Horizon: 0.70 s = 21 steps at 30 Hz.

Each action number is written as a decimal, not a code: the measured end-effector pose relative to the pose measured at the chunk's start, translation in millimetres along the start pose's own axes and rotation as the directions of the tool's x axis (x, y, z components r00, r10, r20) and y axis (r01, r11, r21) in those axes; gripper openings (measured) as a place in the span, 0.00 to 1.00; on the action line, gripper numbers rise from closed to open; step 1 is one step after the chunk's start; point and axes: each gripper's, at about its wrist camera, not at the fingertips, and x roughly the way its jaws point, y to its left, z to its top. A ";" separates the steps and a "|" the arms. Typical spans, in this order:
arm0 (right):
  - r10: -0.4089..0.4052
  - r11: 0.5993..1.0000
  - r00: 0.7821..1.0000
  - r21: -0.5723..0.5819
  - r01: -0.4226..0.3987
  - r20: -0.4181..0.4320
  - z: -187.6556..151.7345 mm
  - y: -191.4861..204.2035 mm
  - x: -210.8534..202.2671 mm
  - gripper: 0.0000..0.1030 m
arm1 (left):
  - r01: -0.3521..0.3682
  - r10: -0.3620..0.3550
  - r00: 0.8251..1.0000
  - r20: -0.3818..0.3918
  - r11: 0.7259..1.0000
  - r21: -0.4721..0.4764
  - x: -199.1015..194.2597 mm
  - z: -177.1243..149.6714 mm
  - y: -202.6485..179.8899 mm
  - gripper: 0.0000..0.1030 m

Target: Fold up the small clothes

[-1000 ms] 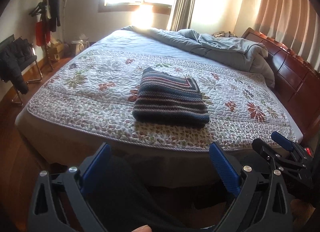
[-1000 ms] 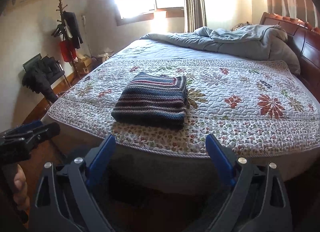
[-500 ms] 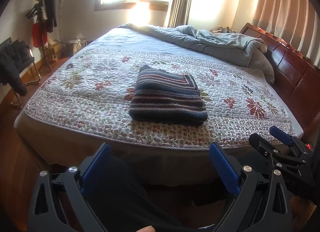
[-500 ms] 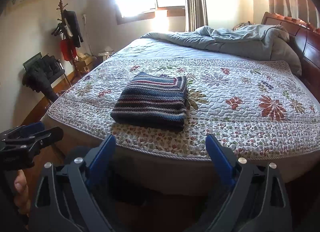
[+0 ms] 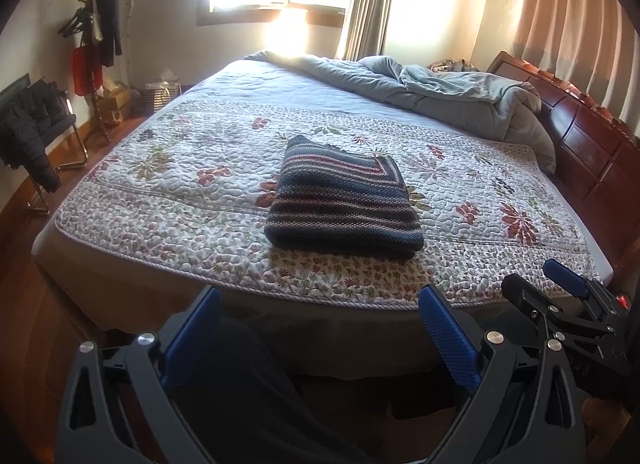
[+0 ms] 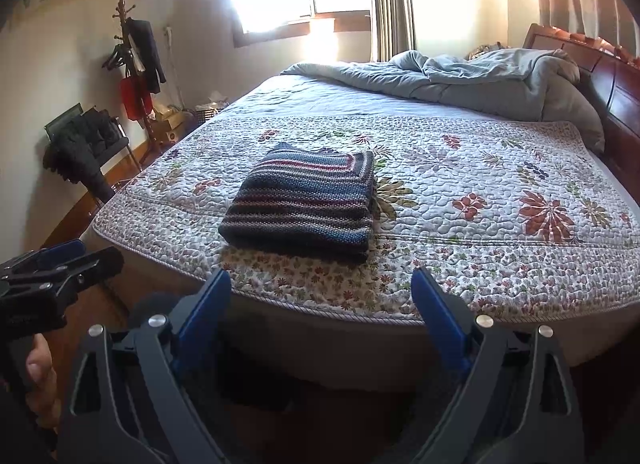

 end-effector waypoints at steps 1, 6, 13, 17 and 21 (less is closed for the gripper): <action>0.000 1.000 1.000 -0.001 0.000 0.000 -0.3 0.3 0.3 0.88 | -0.001 0.001 1.000 0.001 1.000 -0.001 0.2 -0.2 0.0 0.96; 0.004 1.000 1.000 -0.004 -0.004 0.004 -0.7 1.5 0.8 0.88 | -0.002 0.002 1.000 0.008 1.000 0.005 0.9 -2.1 -0.6 0.96; 0.005 1.000 1.000 -0.002 -0.005 0.002 0.6 1.4 4.8 0.88 | -0.014 0.014 1.000 0.014 1.000 0.014 2.2 -0.3 -1.9 0.96; 0.007 1.000 1.000 -0.004 -0.007 0.000 1.1 1.9 10.0 0.88 | -0.024 0.024 1.000 0.016 0.999 0.022 4.6 0.8 -2.6 0.96; 0.009 1.000 1.000 -0.001 -0.009 -0.003 2.0 1.4 15.3 0.88 | -0.029 0.028 0.999 0.015 0.999 0.027 8.5 2.7 -2.8 0.96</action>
